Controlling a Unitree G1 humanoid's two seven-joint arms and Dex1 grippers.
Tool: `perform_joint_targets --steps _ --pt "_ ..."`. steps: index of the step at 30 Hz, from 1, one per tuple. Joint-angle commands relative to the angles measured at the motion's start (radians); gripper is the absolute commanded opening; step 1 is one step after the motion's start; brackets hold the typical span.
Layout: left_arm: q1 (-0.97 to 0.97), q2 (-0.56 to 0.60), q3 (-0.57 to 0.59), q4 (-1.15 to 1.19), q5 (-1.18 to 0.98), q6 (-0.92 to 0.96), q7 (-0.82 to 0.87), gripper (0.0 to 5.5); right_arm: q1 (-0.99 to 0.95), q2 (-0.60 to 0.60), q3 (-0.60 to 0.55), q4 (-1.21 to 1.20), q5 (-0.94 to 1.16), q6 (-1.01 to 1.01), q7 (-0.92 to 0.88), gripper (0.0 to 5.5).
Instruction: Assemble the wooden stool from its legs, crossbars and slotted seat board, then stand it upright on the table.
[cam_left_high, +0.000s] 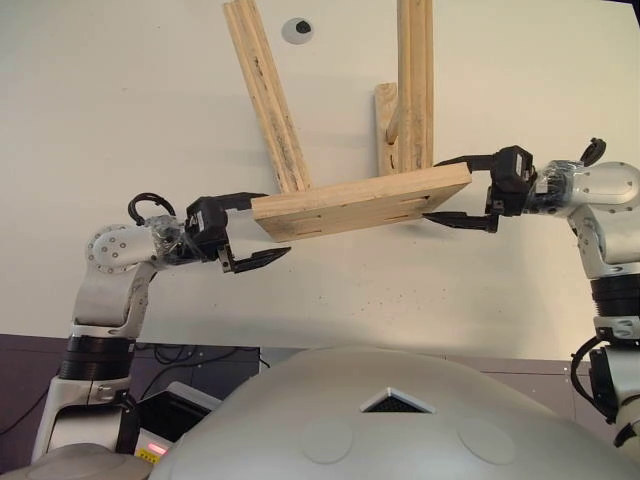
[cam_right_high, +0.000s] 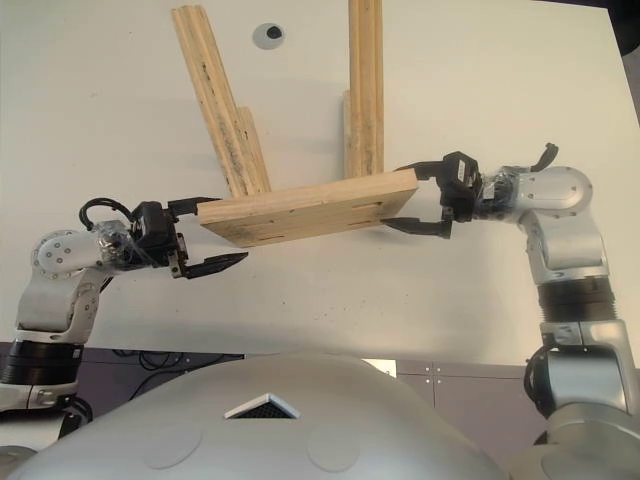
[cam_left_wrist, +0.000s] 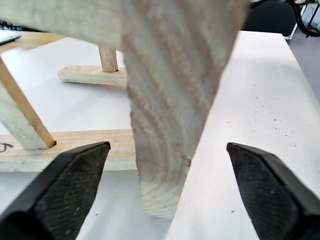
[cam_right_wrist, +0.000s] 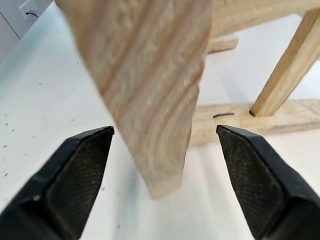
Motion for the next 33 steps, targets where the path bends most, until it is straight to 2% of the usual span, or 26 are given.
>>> perform_joint_targets --steps 1,8,13,17,20,25,28,30,33 --pt "-0.053 -0.017 0.008 0.028 0.049 -0.112 0.037 3.52 -0.010 -0.001 -0.004 0.009 -0.012 -0.022 0.012 3.04" --pt "-0.052 0.006 -0.017 0.051 0.087 -0.236 0.014 2.30 0.027 -0.002 0.005 -0.022 -0.038 -0.082 0.018 1.70" --pt "0.010 0.032 -0.022 0.000 0.032 -0.190 -0.005 1.64 0.090 -0.029 -0.018 -0.079 -0.004 -0.044 0.019 1.52" --pt "0.038 0.043 -0.021 -0.036 0.001 -0.150 -0.003 1.49 0.144 -0.035 -0.043 -0.142 0.024 0.002 0.013 1.52" --pt "0.056 0.057 -0.018 -0.103 -0.057 -0.054 0.000 1.49 0.161 -0.049 -0.060 -0.200 0.072 0.086 0.011 1.52" --pt "0.118 0.154 0.058 -0.371 -0.430 0.382 0.065 1.49 0.231 -0.130 -0.160 -0.371 0.283 0.403 0.018 1.52" --pt "0.134 0.271 0.163 -0.513 -0.845 0.639 0.203 1.49 0.293 -0.213 -0.292 -0.516 0.556 0.712 -0.045 1.52" --pt "0.134 0.368 0.220 -0.539 -1.137 0.719 0.350 1.49 0.275 -0.279 -0.366 -0.564 0.770 0.903 -0.126 1.52" --pt "0.141 0.524 0.246 -0.525 -1.508 0.750 0.537 1.49 0.215 -0.408 -0.392 -0.538 1.103 1.061 -0.274 1.52"
